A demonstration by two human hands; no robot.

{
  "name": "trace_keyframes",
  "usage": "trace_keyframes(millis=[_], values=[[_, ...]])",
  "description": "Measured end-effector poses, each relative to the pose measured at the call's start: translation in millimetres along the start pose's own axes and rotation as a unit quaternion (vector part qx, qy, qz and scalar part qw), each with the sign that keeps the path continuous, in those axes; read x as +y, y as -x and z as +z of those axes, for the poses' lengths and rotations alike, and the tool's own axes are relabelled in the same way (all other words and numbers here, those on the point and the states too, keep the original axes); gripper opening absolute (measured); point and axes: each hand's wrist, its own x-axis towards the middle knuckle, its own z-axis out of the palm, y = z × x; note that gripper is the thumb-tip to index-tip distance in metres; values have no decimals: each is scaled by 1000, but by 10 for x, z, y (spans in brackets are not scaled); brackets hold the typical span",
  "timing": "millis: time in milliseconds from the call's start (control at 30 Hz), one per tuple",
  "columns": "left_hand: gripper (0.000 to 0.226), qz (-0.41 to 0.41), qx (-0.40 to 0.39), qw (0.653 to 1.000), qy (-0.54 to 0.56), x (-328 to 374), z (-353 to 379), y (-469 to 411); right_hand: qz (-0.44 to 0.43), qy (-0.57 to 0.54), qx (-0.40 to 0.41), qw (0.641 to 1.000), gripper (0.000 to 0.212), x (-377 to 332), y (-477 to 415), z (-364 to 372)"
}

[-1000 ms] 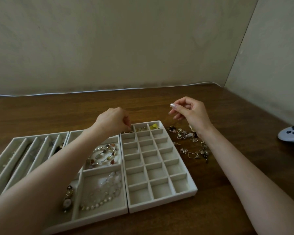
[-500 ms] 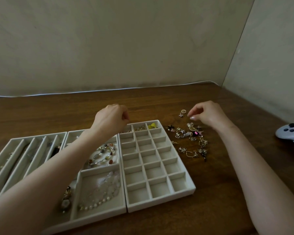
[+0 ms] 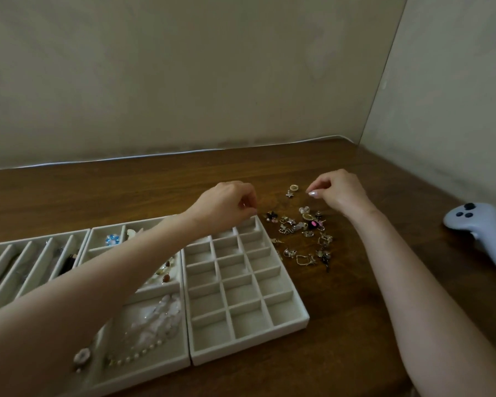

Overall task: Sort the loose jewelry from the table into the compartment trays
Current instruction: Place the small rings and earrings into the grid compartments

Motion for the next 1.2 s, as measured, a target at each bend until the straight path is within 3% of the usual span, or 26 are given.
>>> trace_keyframes(millis=[300, 500, 633, 733, 967, 1100, 1200], values=[[12, -29, -5, 999, -14, 89, 393, -682, -2, -7, 4, 1000, 15, 88, -65, 123], [37, -85, 24, 996, 27, 46, 536, -1132, -26, -10, 43, 999, 17, 159, -127, 224], [39, -62, -21, 998, 14, 66, 610, -1413, -26, -8, 48, 998, 17, 205, -175, 235], [28, -54, -49, 997, -13, 85, 674, -1506, -33, -13, 58, 998, 17, 203, -195, 234], [15, -45, 9, 999, -21, 120, 645, -1456, -56, -31, 76, 995, 16, 163, -188, 210], [17, -44, 105, 992, 47, 206, 401, -1286, -55, -62, 80, 993, 12, 142, -182, 163], [16, -56, 130, 984, 111, 263, 152, -1057, -51, -29, 31, 998, 6, 106, -146, 54]])
